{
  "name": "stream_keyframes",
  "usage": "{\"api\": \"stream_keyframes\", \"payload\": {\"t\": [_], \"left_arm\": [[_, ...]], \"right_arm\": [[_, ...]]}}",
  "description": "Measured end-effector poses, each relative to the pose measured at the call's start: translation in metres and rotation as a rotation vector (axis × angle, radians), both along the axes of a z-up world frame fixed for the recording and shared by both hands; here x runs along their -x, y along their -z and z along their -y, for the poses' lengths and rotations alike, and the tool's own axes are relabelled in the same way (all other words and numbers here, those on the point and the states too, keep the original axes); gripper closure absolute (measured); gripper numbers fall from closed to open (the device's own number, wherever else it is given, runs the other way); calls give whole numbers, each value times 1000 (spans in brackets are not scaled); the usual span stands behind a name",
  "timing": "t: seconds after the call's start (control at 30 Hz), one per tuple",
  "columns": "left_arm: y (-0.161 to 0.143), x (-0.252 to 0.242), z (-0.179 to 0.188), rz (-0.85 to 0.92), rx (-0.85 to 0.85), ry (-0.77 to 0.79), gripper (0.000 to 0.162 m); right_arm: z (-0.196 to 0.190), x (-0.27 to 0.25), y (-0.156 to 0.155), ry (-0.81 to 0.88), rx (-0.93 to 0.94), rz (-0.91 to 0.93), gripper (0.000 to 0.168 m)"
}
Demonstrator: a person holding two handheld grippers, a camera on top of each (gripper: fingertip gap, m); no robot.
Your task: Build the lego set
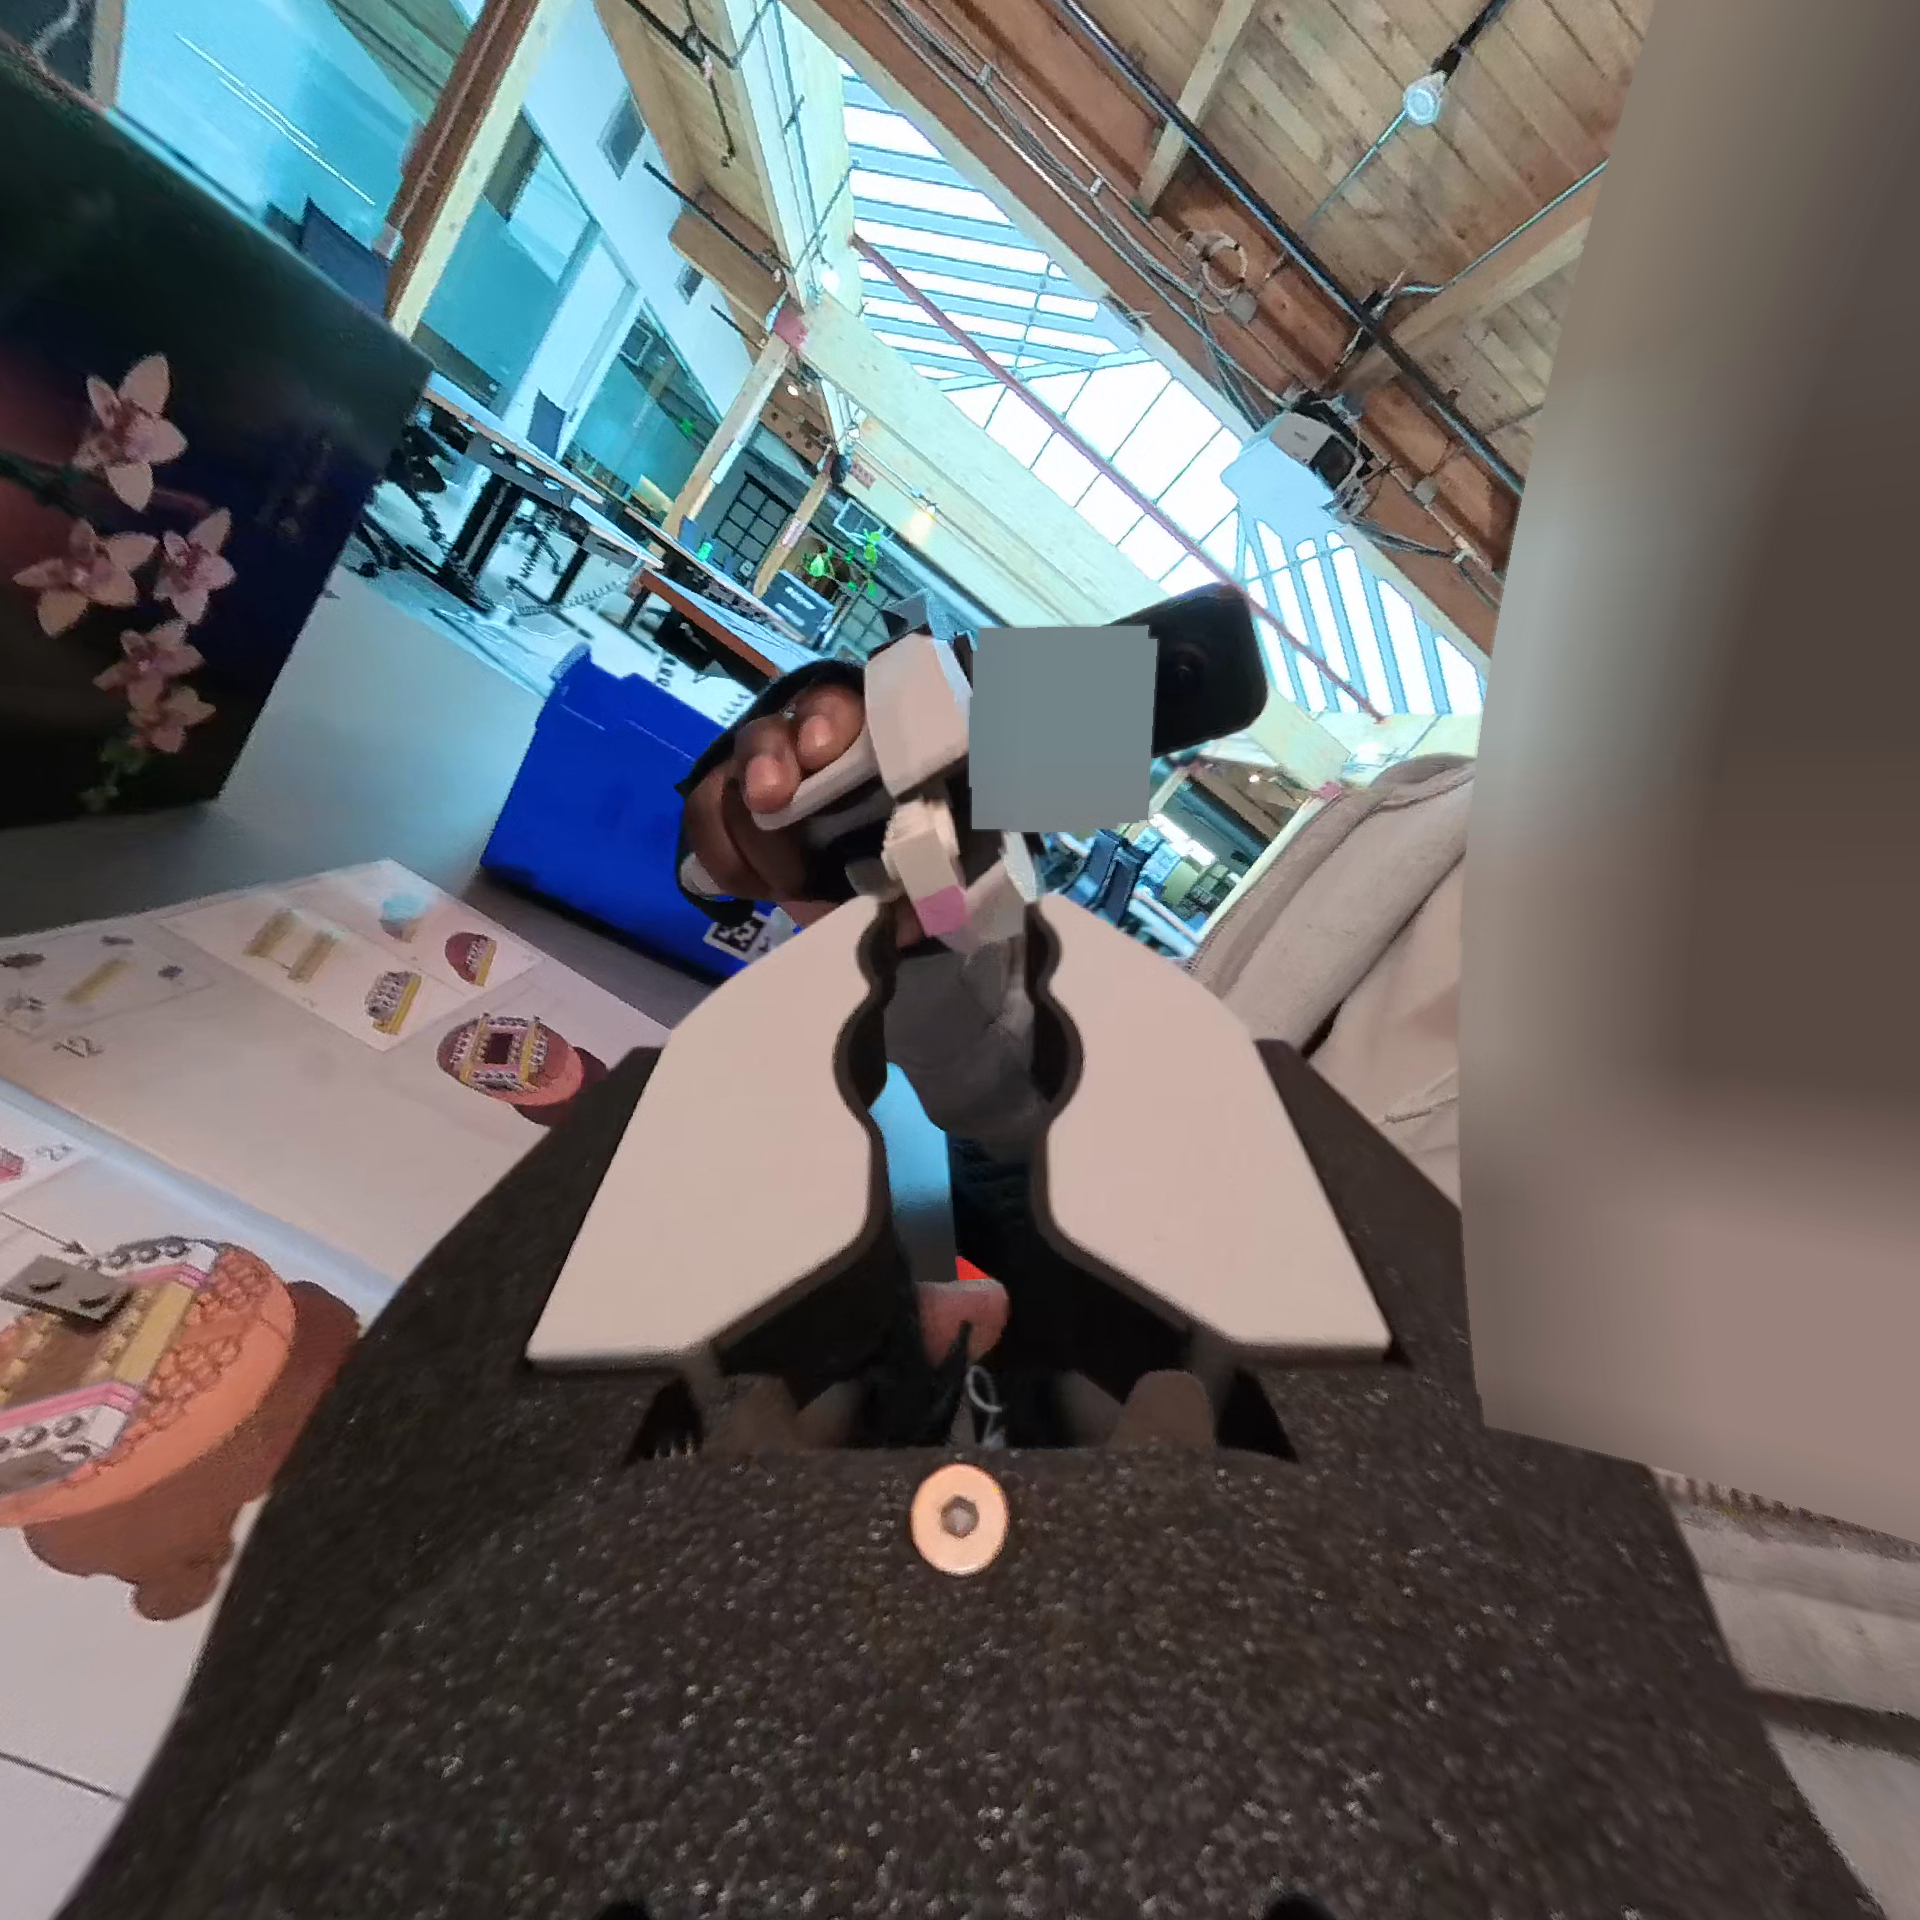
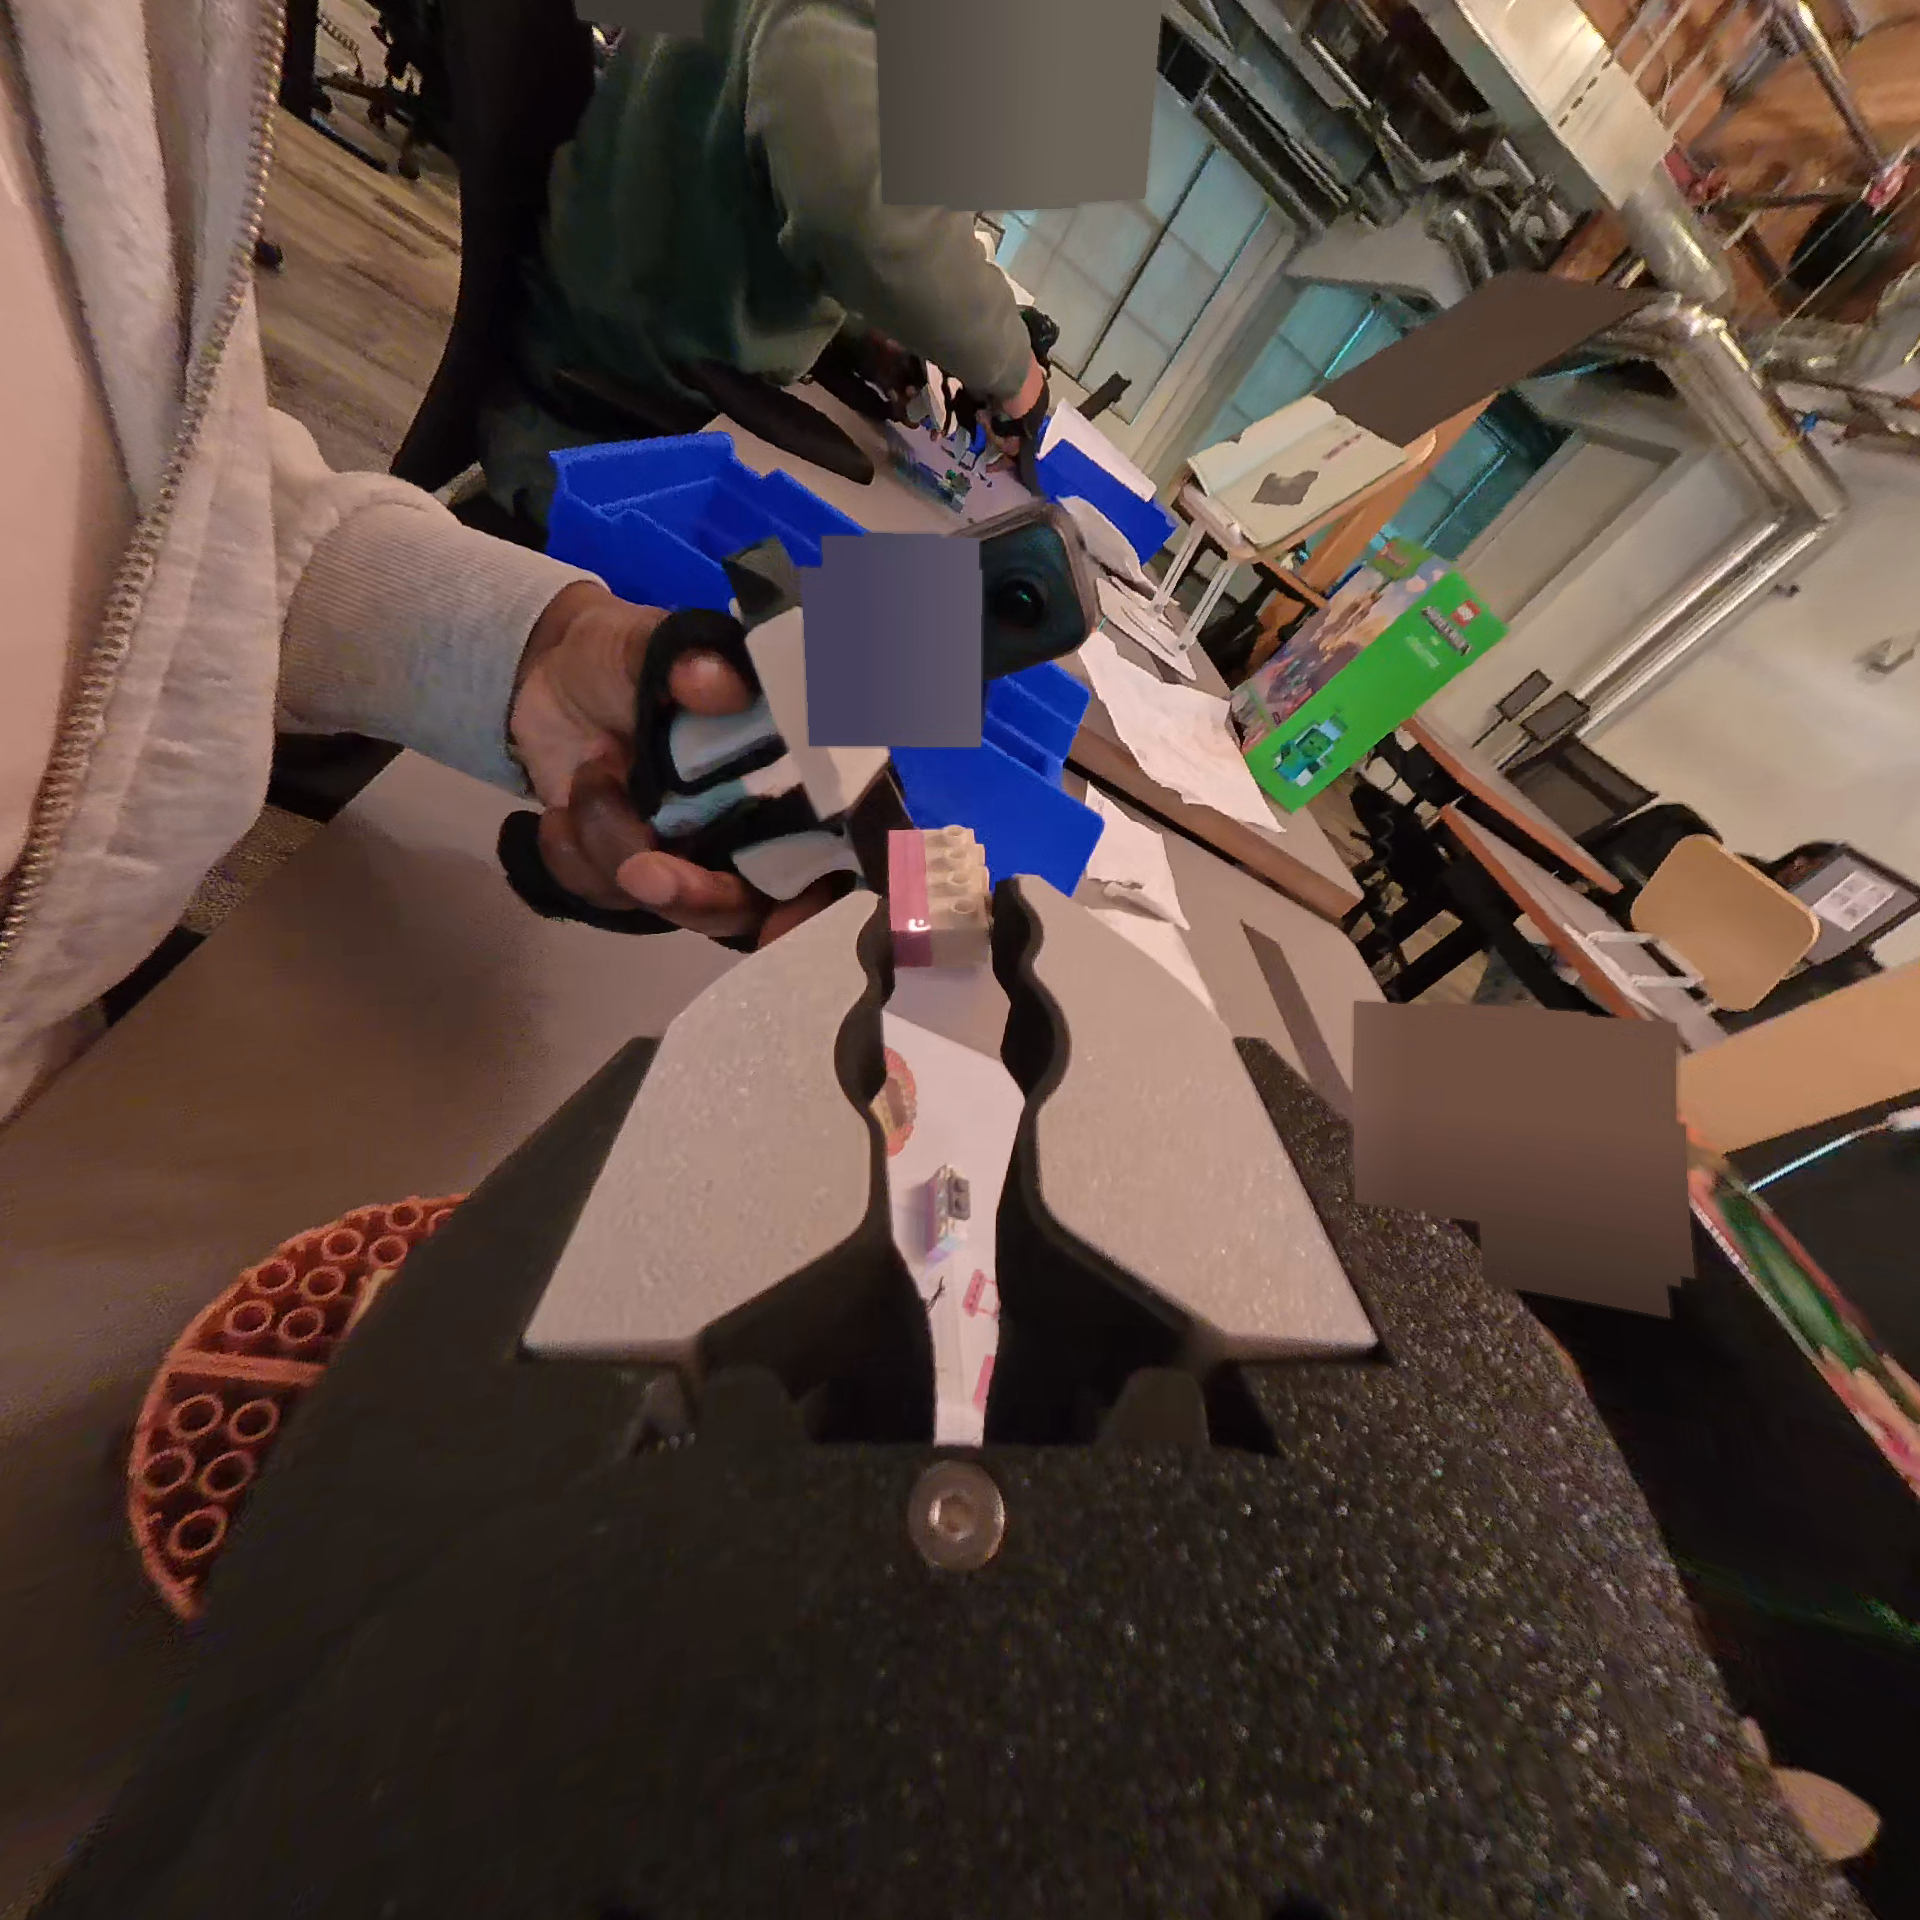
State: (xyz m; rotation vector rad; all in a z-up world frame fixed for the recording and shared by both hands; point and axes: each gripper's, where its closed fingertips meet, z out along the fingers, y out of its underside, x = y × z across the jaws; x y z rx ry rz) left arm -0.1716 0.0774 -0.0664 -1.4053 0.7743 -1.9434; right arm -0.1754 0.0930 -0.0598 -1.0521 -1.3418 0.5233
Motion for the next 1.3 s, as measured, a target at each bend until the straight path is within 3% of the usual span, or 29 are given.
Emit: {"api": "stream_keyframes", "payload": {"t": [0.07, 0.17, 0.3, 0.4, 0.6, 0.63, 1.3], "left_arm": [[0, 2, -5, 25, 50, -4, 137], [2, 0, -8, 20, 50, -24, 152], [2, 0, -11, 41, 78, -40, 153], [3, 1, -10, 53, 130, -15, 154], [6, -3, -6, 51, 192, 24, 154], [5, -3, -6, 58, 202, 30, 154], [16, -8, -3, -9, 279, 32, 155]], "right_arm": [[-1, -2, 4, 14, 19, 6, 150], [-1, -2, 3, 24, 18, -6, 150], [-4, -2, 3, 45, -38, 14, 149], [-6, 1, 2, 43, -38, 20, 130], [-4, 10, 11, -17, -62, 100, 139], [-5, 10, 15, -17, -64, 122, 148], [0, 13, 29, -16, -33, 156, 150]]}}
